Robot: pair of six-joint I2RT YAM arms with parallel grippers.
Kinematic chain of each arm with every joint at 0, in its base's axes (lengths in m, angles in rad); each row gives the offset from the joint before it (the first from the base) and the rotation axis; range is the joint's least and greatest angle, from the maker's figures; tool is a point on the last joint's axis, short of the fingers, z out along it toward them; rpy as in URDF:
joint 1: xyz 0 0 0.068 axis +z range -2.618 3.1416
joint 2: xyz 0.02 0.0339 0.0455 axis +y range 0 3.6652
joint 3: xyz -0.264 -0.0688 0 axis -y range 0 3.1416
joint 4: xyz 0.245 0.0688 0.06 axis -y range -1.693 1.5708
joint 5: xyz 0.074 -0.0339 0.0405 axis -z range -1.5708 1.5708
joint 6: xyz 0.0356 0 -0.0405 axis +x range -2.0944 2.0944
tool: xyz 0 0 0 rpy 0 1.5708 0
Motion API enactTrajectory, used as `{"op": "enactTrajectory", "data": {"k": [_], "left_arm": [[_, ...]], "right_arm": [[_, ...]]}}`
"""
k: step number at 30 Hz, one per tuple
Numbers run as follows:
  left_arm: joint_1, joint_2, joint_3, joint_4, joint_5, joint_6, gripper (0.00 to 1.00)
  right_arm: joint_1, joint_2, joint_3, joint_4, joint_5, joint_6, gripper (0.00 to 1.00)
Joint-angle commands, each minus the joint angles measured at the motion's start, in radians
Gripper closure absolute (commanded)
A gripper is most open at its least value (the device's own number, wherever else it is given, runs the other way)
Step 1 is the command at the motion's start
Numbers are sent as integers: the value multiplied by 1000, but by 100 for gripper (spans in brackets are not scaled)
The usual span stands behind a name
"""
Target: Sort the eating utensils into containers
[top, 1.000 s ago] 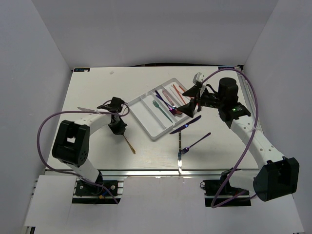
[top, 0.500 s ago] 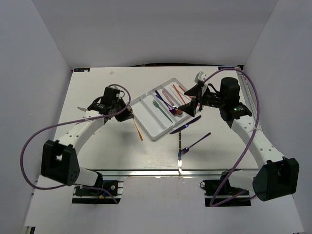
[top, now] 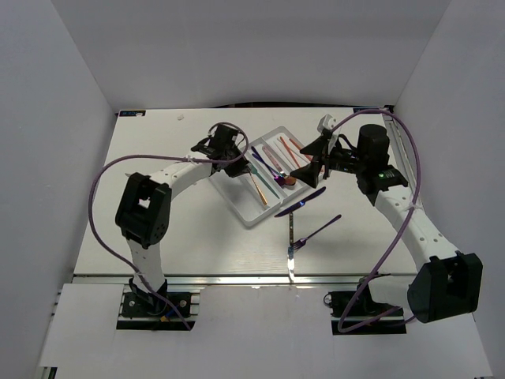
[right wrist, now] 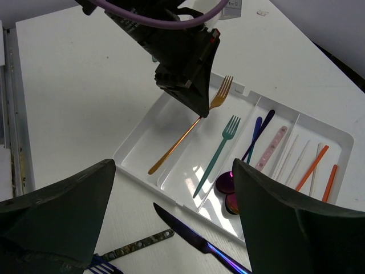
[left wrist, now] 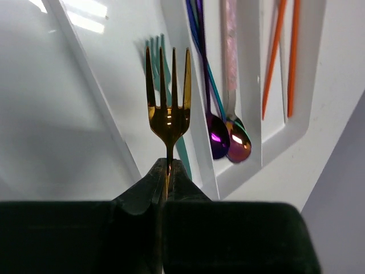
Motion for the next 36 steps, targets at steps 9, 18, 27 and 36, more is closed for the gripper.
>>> {"op": "enactTrajectory", "data": {"k": [9, 18, 27, 36], "left_arm": [[-9, 119, 115, 13, -98, -185, 94], [-12, 113, 120, 5, -74, -174, 60], [-10, -20, 87, -3, -51, -32, 55], [62, -417, -257, 127, 288, 536, 33]], "right_arm": [[-4, 22, -14, 38, -25, -5, 11], [-3, 47, -8, 23, -48, -18, 11], [2, 102, 122, -535, -273, -654, 11], [19, 122, 37, -1152, -31, -1652, 11]]}}
